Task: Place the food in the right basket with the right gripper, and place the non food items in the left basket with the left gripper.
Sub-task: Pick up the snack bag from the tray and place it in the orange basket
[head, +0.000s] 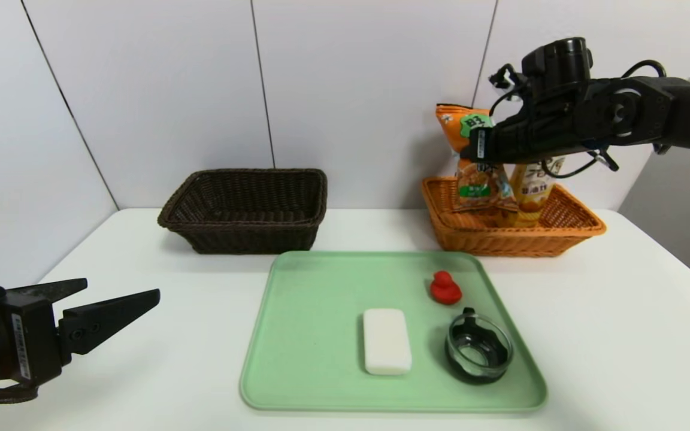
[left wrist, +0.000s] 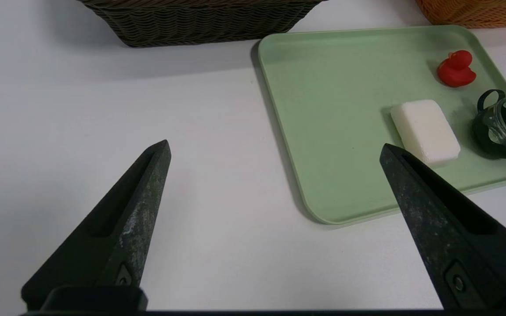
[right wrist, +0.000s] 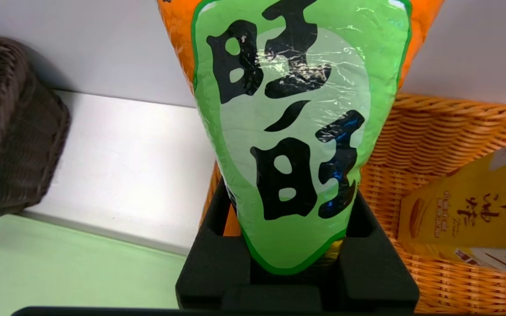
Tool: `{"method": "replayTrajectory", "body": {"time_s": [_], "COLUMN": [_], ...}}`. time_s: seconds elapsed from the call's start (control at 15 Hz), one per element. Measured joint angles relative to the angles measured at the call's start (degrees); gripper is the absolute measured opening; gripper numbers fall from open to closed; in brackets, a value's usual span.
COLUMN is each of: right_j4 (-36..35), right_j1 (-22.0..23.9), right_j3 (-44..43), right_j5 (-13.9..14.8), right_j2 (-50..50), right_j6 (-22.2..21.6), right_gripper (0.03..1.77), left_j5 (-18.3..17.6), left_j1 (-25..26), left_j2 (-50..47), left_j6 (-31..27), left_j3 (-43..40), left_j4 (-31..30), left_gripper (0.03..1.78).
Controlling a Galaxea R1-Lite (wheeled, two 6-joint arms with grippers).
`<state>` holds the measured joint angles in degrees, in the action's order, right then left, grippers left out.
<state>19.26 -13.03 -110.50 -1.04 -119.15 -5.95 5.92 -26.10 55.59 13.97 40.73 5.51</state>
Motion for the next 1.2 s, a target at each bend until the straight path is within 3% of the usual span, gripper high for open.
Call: {"method": "replayTrajectory", "body": {"time_s": [0.53,1.2], "right_j4": [-5.1,-5.9], "right_j1": [1.1,1.8], "right_j3": [2.2,2.5], "right_j5": [1.3,1.7], "right_j2": [-2.3,-4.6], "right_j6": [-0.6,-0.6], "right_gripper": [0.43,0.43], "left_j5": [-0.1,-0.1], "left_j1": [0.0,0.0], "left_j2": [0.7,1.0], "left_j6": [-0.1,-0.1], "left_j3": [0.2,0.2], "left_j4": [-0.1,-0.1], "left_gripper": [1.69,1.69]}}
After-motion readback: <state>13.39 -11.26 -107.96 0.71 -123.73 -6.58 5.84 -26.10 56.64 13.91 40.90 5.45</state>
